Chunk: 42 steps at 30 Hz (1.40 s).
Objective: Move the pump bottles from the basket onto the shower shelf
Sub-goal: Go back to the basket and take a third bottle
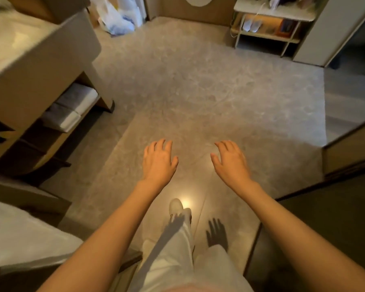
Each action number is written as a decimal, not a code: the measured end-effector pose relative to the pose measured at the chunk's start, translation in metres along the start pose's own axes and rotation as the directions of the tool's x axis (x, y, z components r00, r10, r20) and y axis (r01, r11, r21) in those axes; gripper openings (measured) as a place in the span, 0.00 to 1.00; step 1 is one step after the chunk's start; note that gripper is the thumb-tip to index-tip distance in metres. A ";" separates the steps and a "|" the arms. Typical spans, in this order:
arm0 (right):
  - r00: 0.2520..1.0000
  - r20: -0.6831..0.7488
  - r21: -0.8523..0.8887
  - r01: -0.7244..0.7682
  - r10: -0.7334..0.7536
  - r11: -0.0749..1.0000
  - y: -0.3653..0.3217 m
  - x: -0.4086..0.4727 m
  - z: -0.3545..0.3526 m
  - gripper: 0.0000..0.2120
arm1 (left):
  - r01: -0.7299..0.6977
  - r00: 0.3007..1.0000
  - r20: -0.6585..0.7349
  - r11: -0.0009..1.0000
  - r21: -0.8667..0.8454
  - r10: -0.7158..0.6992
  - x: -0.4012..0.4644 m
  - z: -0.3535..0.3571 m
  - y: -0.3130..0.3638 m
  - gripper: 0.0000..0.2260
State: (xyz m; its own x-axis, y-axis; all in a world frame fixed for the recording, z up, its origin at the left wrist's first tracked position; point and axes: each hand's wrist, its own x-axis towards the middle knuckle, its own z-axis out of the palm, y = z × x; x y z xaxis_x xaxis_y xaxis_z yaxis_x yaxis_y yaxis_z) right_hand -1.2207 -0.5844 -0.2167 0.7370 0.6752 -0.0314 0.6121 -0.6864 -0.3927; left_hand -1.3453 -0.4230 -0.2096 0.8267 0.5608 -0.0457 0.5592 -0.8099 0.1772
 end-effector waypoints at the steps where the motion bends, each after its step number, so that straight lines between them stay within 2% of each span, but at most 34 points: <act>1: 1.000 0.002 -0.010 0.017 -0.017 1.000 -0.001 0.021 0.001 0.20 | 0.004 1.000 0.000 1.000 0.003 -0.004 0.019 0.001 -0.005 0.21; 6: 0.997 -0.009 -0.086 0.081 -0.082 0.993 -0.007 0.153 -0.002 0.20 | 0.035 0.998 -0.044 0.999 -0.001 -0.035 0.138 0.001 -0.037 0.22; 11: 0.993 -0.052 -0.075 0.098 -0.102 0.992 -0.032 0.294 -0.020 0.20 | 0.072 0.995 -0.067 0.997 -0.003 -0.072 0.267 -0.030 -0.072 0.23; 17: 0.995 0.012 -0.038 0.104 -0.103 0.994 -0.058 0.420 -0.021 0.22 | 0.093 0.995 -0.046 0.996 0.008 -0.092 0.381 -0.063 -0.105 0.24; 22: 0.975 0.047 -0.058 0.222 -0.219 0.973 -0.070 0.549 -0.020 0.22 | 0.178 0.983 -0.049 0.984 -0.009 -0.178 0.494 -0.072 -0.135 0.23; 27: 0.947 0.010 -0.043 0.321 -0.321 0.946 -0.093 0.708 -0.043 0.22 | 0.281 0.953 -0.115 0.960 -0.015 -0.281 0.621 -0.111 -0.157 0.24; 30: 0.910 0.031 -0.040 0.414 -0.413 0.909 -0.124 0.794 -0.058 0.22 | 0.343 0.924 -0.179 0.939 0.001 -0.337 0.685 -0.148 -0.180 0.24; 35: 0.806 0.066 -0.022 0.590 -0.588 0.807 -0.195 0.907 -0.076 0.22 | 0.464 0.851 -0.273 0.886 -0.011 -0.449 0.757 -0.203 -0.231 0.24; 39: 0.710 0.004 0.001 0.704 -0.704 0.710 -0.259 0.988 -0.080 0.22 | 0.545 0.781 -0.352 0.838 -0.022 -0.517 0.803 -0.238 -0.279 0.24; 42: 0.647 -0.028 -0.025 0.762 -0.762 0.647 -0.316 1.040 -0.078 0.22 | 0.582 0.735 -0.455 0.812 0.044 -0.503 0.835 -0.268 -0.324 0.22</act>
State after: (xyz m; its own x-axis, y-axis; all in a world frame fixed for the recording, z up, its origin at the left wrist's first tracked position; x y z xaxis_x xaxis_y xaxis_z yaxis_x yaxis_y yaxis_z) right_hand -0.6254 0.3134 -0.0534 0.0182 0.9523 0.3046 0.9647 0.0633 -0.2555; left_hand -0.8529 0.3541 -0.0416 0.2983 0.8975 0.3247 0.9381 -0.3385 0.0737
